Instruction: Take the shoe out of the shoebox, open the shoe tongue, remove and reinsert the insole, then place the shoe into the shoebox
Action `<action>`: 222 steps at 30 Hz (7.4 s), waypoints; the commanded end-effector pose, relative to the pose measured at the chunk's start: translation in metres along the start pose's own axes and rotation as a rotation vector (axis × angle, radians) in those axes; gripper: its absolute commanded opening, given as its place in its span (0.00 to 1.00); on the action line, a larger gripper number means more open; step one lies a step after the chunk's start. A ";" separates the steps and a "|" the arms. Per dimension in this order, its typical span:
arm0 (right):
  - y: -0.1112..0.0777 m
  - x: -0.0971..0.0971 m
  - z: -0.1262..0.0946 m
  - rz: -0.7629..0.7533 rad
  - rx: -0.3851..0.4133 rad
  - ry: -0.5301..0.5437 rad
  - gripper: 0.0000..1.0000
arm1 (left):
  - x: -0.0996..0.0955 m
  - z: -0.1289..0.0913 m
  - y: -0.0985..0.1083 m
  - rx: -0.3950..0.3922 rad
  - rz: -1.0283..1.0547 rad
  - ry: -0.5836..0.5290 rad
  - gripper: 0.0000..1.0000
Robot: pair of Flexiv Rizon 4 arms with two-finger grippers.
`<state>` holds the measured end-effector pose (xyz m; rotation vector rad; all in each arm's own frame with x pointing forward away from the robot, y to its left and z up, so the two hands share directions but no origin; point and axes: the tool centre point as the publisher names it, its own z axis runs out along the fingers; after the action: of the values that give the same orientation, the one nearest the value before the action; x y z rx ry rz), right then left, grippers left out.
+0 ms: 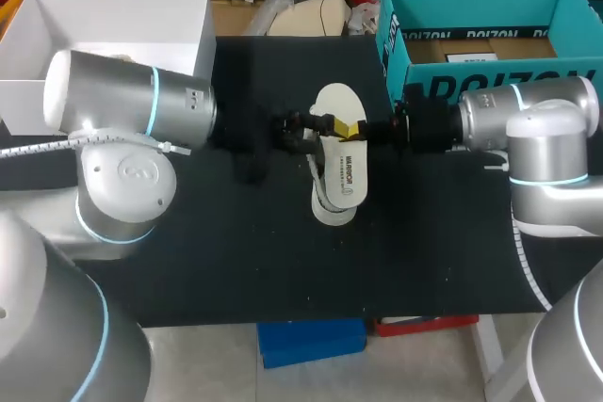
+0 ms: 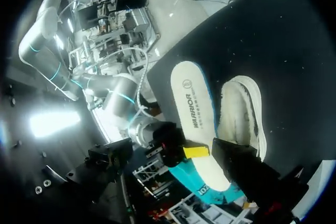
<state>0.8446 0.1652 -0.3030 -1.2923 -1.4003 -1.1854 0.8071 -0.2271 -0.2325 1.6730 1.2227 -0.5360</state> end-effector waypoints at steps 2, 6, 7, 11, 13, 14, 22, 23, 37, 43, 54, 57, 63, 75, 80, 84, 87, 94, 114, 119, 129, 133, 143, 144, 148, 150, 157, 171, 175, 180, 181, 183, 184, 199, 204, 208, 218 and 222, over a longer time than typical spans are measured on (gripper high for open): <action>0.000 0.000 0.001 0.000 -0.002 -0.002 0.00 | -0.012 -0.001 0.005 0.021 0.122 0.556 1.00; 0.000 0.000 0.001 0.000 -0.002 -0.002 0.00 | -0.012 -0.001 0.005 0.021 0.122 0.556 1.00; 0.000 0.000 0.001 0.000 -0.002 -0.002 0.00 | -0.012 -0.001 0.005 0.021 0.122 0.556 1.00; 0.000 0.000 0.001 0.000 -0.002 -0.002 0.00 | -0.012 -0.001 0.005 0.021 0.122 0.556 1.00; 0.000 0.000 0.001 0.000 -0.002 -0.002 0.00 | -0.012 -0.001 0.005 0.021 0.122 0.556 1.00; 0.000 0.000 0.001 0.000 -0.002 -0.002 0.00 | -0.012 -0.001 0.005 0.021 0.122 0.556 1.00; 0.000 0.000 0.001 0.000 -0.002 -0.002 0.00 | -0.014 0.006 0.009 0.111 -0.217 0.780 1.00; 0.000 0.000 0.001 0.000 -0.002 -0.002 0.00 | -0.014 0.005 0.009 0.112 -0.255 0.808 1.00; 0.000 0.000 0.001 0.000 -0.002 -0.002 0.00 | -0.031 0.000 -0.007 0.117 -0.273 0.949 1.00; 0.000 0.000 0.001 0.000 -0.002 -0.002 0.00 | -0.031 0.000 -0.007 0.117 -0.273 0.949 1.00; 0.000 0.000 0.001 0.000 -0.002 -0.002 0.00 | -0.027 0.020 -0.016 0.169 -0.274 0.950 1.00; 0.000 0.000 0.001 0.000 -0.002 -0.002 0.00 | -0.027 0.027 -0.016 0.184 -0.276 0.941 1.00; 0.000 0.000 0.001 0.000 -0.002 -0.002 0.00 | -0.023 0.038 -0.014 0.216 -0.256 0.976 1.00; 0.000 0.000 0.001 0.000 -0.002 -0.002 0.00 | -0.014 0.039 0.010 0.213 -0.274 0.965 1.00; 0.000 0.000 0.001 0.000 -0.002 -0.002 0.00 | -0.006 0.038 0.032 0.202 -0.285 0.958 1.00; 0.000 0.000 0.001 0.000 -0.002 -0.002 0.00 | 0.004 0.037 0.050 0.196 -0.290 0.961 1.00; 0.000 0.000 0.001 0.000 -0.002 -0.002 0.00 | 0.013 0.037 0.066 0.191 -0.295 0.964 1.00; 0.000 0.000 0.001 0.000 -0.002 -0.002 0.00 | 0.033 0.040 0.102 0.189 -0.291 0.968 1.00; 0.000 0.000 0.001 0.000 -0.002 -0.002 0.00 | 0.058 0.048 0.152 0.189 -0.298 0.969 1.00; 0.000 0.000 0.001 0.000 -0.002 -0.002 0.00 | 0.049 0.045 0.142 0.188 -0.288 0.969 1.00; 0.000 0.000 0.001 0.000 -0.002 -0.002 0.00 | 0.025 0.027 0.089 0.180 -0.236 1.000 1.00; 0.000 0.000 0.001 0.000 -0.002 -0.002 0.00 | 0.015 0.021 0.061 0.188 -0.215 0.993 1.00; 0.000 0.000 0.001 0.000 -0.002 -0.002 0.00 | -0.002 0.010 -0.008 0.192 -0.201 0.973 1.00; 0.000 0.000 0.001 0.000 -0.002 -0.002 0.00 | -0.002 0.009 -0.012 0.192 -0.208 0.951 1.00; 0.000 0.000 0.001 0.000 -0.002 -0.002 0.00 | 0.004 0.002 -0.024 0.218 -0.256 0.759 1.00; 0.000 0.000 0.001 0.000 -0.002 -0.002 0.00 | 0.011 -0.001 -0.028 0.202 -0.284 0.677 1.00; 0.000 0.000 0.001 0.000 -0.002 -0.002 0.00 | 0.041 -0.009 -0.034 0.169 -0.379 0.521 1.00; 0.000 0.000 0.001 0.000 -0.002 -0.002 0.00 | 0.041 -0.009 -0.034 0.169 -0.379 0.521 1.00; 0.000 0.000 0.001 0.000 -0.002 -0.002 0.00 | 0.041 -0.009 -0.034 0.169 -0.379 0.521 1.00; 0.000 0.000 0.001 0.000 -0.002 -0.002 0.00 | 0.040 -0.008 -0.040 0.141 -0.383 0.351 1.00; 0.000 0.000 0.001 0.000 -0.002 -0.002 0.00 | 0.042 -0.007 -0.041 0.143 -0.389 0.308 1.00; 0.000 0.000 0.001 0.000 -0.002 -0.002 0.00 | 0.046 -0.005 -0.043 0.132 -0.387 0.248 1.00; 0.000 0.000 0.001 0.000 -0.002 -0.002 0.00 | 0.048 -0.005 -0.043 0.142 -0.399 0.204 1.00; 0.000 0.000 0.001 0.000 -0.002 -0.002 0.00 | 0.060 -0.008 -0.046 0.069 -0.275 0.000 1.00; 0.000 0.000 0.001 0.000 -0.002 -0.002 0.00 | 0.060 -0.008 -0.046 0.069 -0.275 0.000 1.00; 0.000 0.000 0.001 0.000 -0.002 -0.002 0.00 | 0.060 -0.008 -0.046 0.069 -0.275 0.000 1.00; 0.000 0.000 0.001 0.000 -0.002 -0.002 0.00 | 0.078 0.009 -0.046 -0.094 -0.428 -0.260 1.00; 0.000 0.000 0.001 0.000 -0.002 -0.002 0.00 | 0.078 0.015 -0.036 -0.128 -0.492 -0.342 1.00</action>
<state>0.8444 0.1652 -0.3028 -1.2923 -1.4007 -1.1855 0.8045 -0.1917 -0.3088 1.2658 1.5334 -0.8872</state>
